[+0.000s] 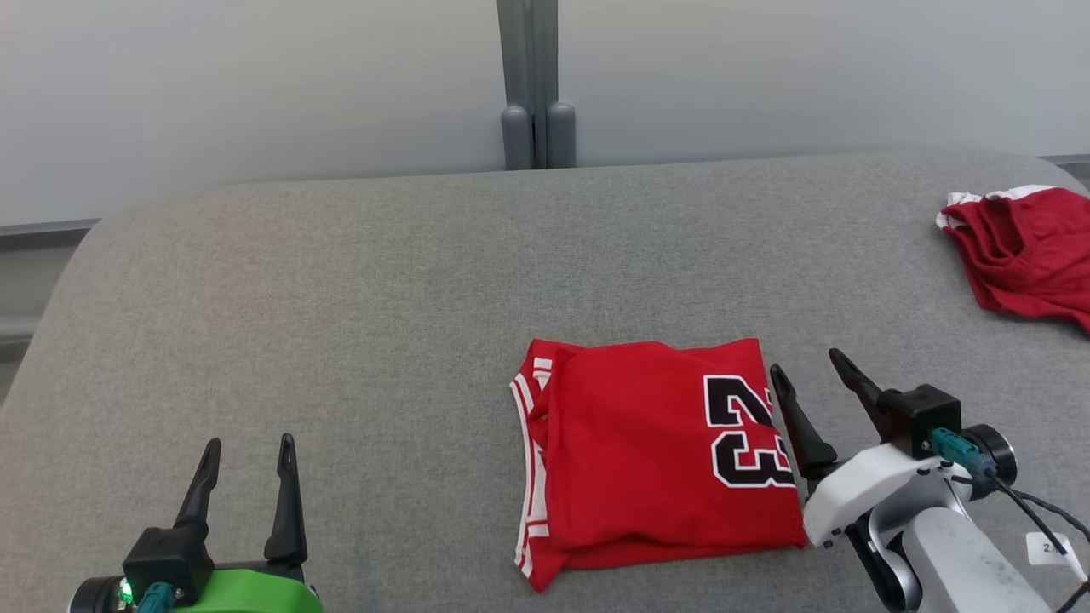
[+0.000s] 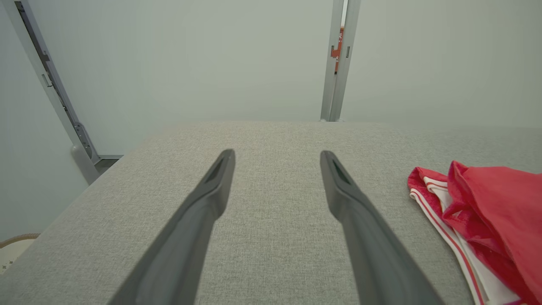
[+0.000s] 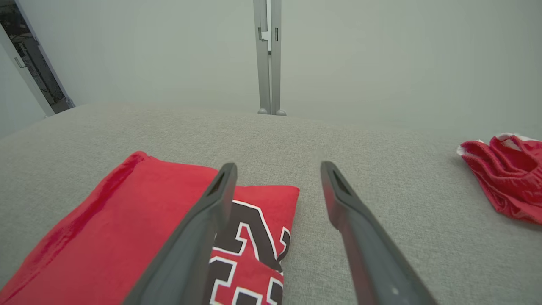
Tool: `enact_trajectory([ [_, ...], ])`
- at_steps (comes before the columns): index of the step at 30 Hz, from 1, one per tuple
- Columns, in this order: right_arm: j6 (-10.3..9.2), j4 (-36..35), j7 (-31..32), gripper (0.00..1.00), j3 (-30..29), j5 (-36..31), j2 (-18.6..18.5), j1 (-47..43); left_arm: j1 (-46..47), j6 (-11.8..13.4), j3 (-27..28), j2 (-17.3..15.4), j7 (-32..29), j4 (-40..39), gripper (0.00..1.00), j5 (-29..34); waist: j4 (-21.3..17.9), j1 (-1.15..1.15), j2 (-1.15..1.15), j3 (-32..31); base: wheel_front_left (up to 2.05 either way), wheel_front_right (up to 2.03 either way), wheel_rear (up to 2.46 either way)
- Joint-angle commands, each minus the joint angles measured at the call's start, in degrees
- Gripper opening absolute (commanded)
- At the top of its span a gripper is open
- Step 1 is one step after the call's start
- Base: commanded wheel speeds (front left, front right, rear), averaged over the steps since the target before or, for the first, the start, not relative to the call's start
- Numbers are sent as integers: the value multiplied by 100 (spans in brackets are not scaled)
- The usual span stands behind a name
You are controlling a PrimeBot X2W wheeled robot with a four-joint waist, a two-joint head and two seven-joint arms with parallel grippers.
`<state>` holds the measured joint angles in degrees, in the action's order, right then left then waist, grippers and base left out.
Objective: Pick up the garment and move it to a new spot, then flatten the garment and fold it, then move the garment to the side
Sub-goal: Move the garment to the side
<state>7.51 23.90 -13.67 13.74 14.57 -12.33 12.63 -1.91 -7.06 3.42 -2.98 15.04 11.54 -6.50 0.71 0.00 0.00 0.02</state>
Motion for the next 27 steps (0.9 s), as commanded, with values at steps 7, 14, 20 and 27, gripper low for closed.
enact_trajectory([
  [7,-6,1083,-38,100,208,212,-20,524,236,33,-103,-2,14,24,100,-3,274,0,0,352,0,0,0],
  [14,-6,1998,-68,100,415,421,108,768,349,68,-170,2,13,50,100,-46,337,0,0,552,0,0,0],
  [20,-4,2641,-71,100,638,598,239,841,456,108,-276,3,13,64,100,-100,369,0,0,646,0,0,0],
  [27,-5,2895,-53,0,1043,1013,247,1057,518,201,-372,3,13,37,100,-163,366,0,0,767,0,0,0],
])
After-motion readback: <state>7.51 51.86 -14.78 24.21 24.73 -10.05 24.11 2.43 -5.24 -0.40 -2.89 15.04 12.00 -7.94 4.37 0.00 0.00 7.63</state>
